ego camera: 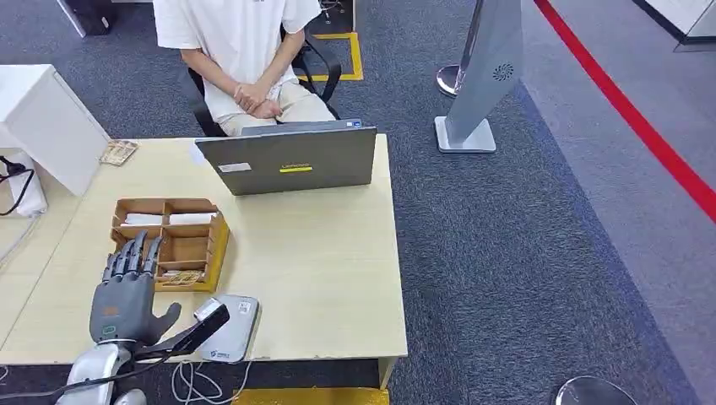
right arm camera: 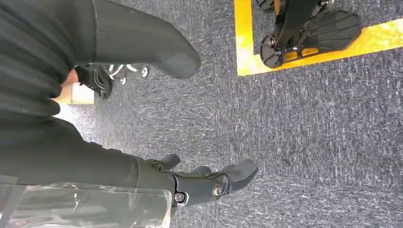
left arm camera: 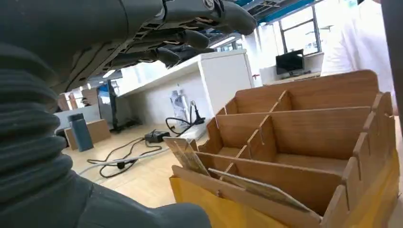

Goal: Pass the card to the sensor for recognition and then transmit it.

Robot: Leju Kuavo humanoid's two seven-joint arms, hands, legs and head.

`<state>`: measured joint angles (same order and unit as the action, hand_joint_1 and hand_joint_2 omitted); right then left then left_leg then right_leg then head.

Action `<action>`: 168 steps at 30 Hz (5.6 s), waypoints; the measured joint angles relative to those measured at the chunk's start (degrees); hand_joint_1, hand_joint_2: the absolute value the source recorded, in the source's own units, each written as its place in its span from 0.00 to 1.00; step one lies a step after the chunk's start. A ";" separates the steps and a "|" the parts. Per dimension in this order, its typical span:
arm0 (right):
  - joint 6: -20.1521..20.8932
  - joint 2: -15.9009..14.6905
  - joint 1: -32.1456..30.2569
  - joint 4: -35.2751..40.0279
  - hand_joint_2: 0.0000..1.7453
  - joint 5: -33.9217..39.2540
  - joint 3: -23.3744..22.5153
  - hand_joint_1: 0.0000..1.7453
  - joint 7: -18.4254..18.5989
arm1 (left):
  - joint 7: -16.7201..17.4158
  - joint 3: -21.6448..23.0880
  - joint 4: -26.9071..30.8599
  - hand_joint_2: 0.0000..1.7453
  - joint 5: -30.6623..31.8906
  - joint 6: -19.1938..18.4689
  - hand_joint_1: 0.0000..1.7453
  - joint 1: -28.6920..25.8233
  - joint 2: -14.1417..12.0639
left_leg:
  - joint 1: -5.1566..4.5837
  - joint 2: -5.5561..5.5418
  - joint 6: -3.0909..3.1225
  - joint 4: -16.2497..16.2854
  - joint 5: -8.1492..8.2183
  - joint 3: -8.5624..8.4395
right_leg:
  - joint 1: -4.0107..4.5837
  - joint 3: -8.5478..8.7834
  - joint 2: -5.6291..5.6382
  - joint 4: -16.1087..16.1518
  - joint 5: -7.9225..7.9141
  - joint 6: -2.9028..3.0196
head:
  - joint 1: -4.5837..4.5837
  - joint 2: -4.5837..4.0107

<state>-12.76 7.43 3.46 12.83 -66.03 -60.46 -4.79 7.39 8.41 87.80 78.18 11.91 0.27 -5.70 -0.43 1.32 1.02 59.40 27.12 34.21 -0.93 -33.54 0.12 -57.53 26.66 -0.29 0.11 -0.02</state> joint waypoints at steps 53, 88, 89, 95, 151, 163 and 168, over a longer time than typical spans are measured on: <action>0.35 0.00 0.22 0.20 1.00 -3.91 0.00 0.00 -0.28 | -0.63 -4.35 -14.49 1.00 5.60 8.20 0.00 7.71 4.37 | 0.00 -0.02 0.00 0.01 0.00 -0.01 | 0.00 0.00 -0.02 0.00 -0.01 0.00 | 0.00 0.00; 0.44 0.02 0.22 0.20 1.00 -4.04 0.00 0.00 -0.44 | -0.92 -4.33 -19.06 1.00 3.71 7.74 1.00 9.18 5.64 | 0.00 -0.02 0.00 0.01 0.00 -0.01 | 0.00 0.00 -0.02 0.00 -0.01 0.00 | 0.00 0.00; 0.46 0.02 0.22 0.20 1.00 -4.09 0.00 0.00 -0.46 | -1.27 -4.33 -19.17 1.00 3.21 7.25 1.00 9.22 5.66 | 0.00 -0.02 0.00 0.01 0.00 -0.01 | 0.00 0.00 -0.02 0.00 -0.01 0.00 | 0.00 0.00; 0.63 0.02 0.22 0.20 1.00 -4.18 0.00 0.00 -0.66 | -2.45 -4.33 -20.20 1.00 1.14 4.81 1.00 9.55 5.66 | 0.00 -0.02 0.00 0.01 -0.01 -0.01 | 0.00 0.00 -0.02 0.00 -0.01 0.00 | 0.00 0.00; 0.59 0.70 0.11 0.22 1.00 -3.46 -3.30 0.00 1.22 | -5.95 8.79 12.87 1.00 -13.97 -13.86 1.00 9.72 -4.72 | 0.01 -0.01 -0.03 0.01 -0.03 -0.02 | 0.01 -0.02 -0.02 0.00 -0.01 0.00 | 0.00 0.00; 2.36 0.83 0.75 0.07 1.00 -11.30 -0.89 0.00 1.14 | 1.60 6.84 -3.90 1.00 3.26 6.47 1.00 31.54 -2.58 | 0.01 -0.10 0.01 0.01 -0.27 -0.05 | 0.01 0.04 -0.12 -0.01 -0.18 0.08 | 0.09 0.00; 3.26 0.83 0.88 -0.13 1.00 -13.03 0.74 0.00 2.27 | 2.36 4.15 -24.12 1.00 9.05 12.53 1.00 40.89 -2.32 | 0.02 -0.09 -0.07 0.01 -0.36 -0.04 | 0.02 0.02 -0.08 -0.06 -0.27 0.09 | 0.04 0.00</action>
<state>-9.51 8.26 4.34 12.70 -79.06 -59.71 -2.51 9.75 12.57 63.67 87.23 24.44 41.16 -8.02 -0.41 1.23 0.95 59.41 26.76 34.17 -0.92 -33.52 0.03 -57.59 26.39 -0.20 0.15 -0.02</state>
